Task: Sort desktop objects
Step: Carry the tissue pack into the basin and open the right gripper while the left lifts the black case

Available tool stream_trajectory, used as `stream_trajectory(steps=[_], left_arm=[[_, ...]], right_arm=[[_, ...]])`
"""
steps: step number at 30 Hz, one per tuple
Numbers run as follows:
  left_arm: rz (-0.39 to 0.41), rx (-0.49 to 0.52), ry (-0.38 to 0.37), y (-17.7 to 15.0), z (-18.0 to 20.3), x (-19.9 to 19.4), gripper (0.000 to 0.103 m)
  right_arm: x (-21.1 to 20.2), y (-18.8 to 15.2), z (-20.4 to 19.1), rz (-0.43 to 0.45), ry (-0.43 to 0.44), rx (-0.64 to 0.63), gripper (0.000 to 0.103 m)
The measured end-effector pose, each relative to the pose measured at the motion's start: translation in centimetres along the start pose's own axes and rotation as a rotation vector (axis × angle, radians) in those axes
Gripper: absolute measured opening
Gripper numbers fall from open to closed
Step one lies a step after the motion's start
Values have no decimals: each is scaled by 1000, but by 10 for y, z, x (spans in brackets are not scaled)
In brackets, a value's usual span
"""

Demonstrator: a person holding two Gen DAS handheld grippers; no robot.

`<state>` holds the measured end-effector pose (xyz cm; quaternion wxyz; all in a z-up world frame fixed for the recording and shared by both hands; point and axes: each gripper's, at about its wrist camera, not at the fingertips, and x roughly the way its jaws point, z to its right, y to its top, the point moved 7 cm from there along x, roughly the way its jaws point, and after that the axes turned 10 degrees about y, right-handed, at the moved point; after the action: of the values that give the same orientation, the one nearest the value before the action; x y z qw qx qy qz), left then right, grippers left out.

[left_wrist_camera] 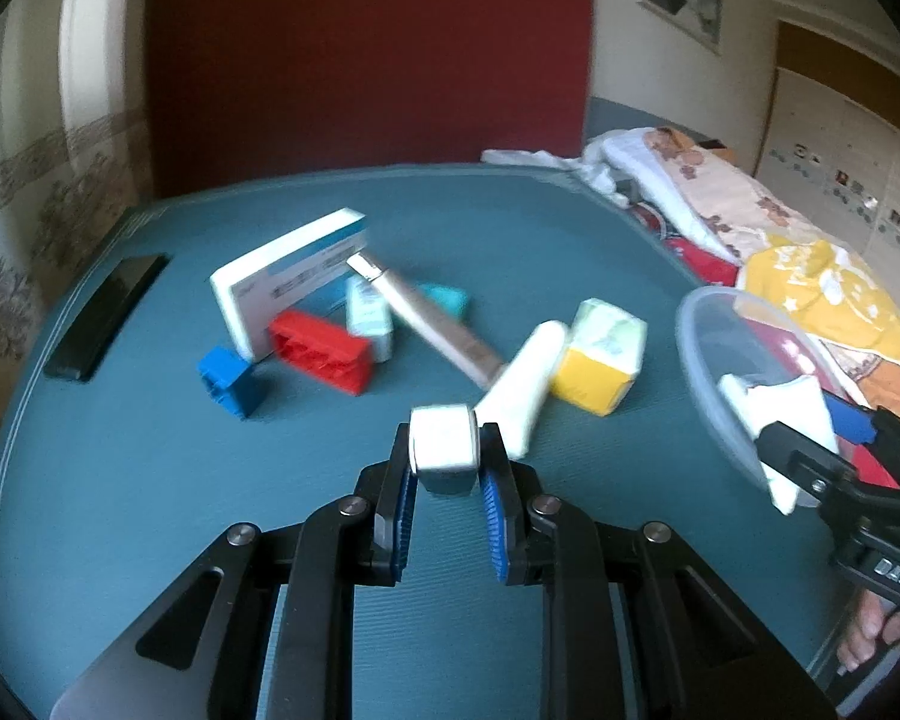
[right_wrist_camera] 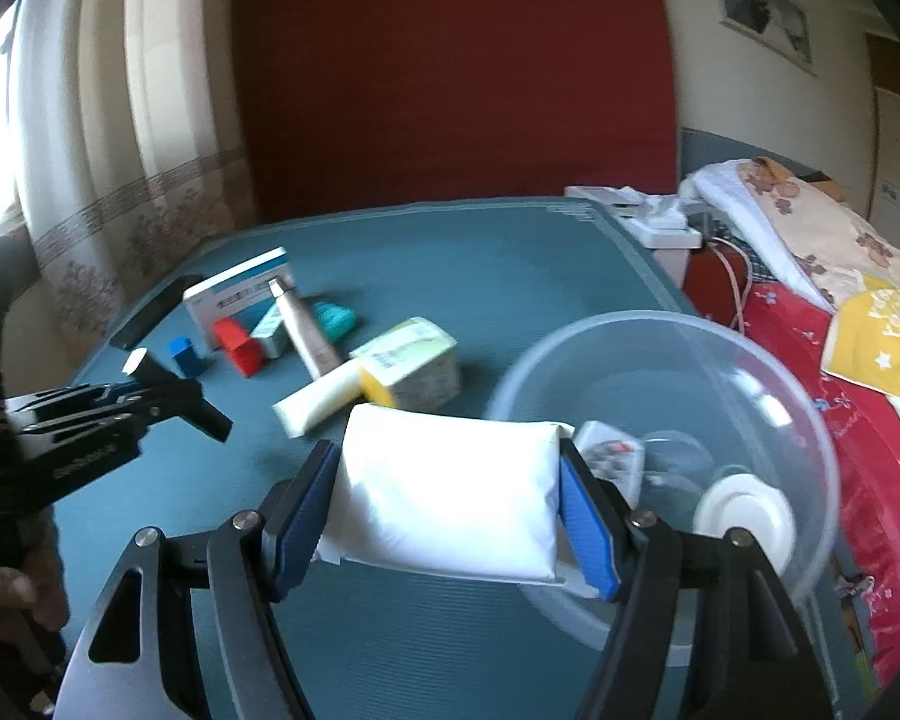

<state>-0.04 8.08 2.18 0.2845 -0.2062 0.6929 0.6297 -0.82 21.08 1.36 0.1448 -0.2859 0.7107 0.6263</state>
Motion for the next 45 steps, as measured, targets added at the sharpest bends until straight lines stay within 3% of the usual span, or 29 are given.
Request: stream_trajectory(steps=[10,22,29,31,33,35,45], left_arm=[[42,83,-97,22,69,-19,22],[87,209,-192,37,151,-28,22],[25,185,-210,27,148,-19,23],[3,181,-199,21,142,-12,27],[-8,181,-177,15,136,-7,42],[-21,177,-154,8,128,-1,49],[-117,156,-109,-13,110,32,54]], right_arm=[[-29,3,56,58,-87,59,74],[-37,-7,107,49,-157,160,74],[-38,-6,113,58,-151,193,76],[-35,-9,112,43,-148,197,76],[-32,-10,112,35,-148,197,77],[-32,-11,110,33,-143,196,77],[-28,-12,108,34,-129,202,80]])
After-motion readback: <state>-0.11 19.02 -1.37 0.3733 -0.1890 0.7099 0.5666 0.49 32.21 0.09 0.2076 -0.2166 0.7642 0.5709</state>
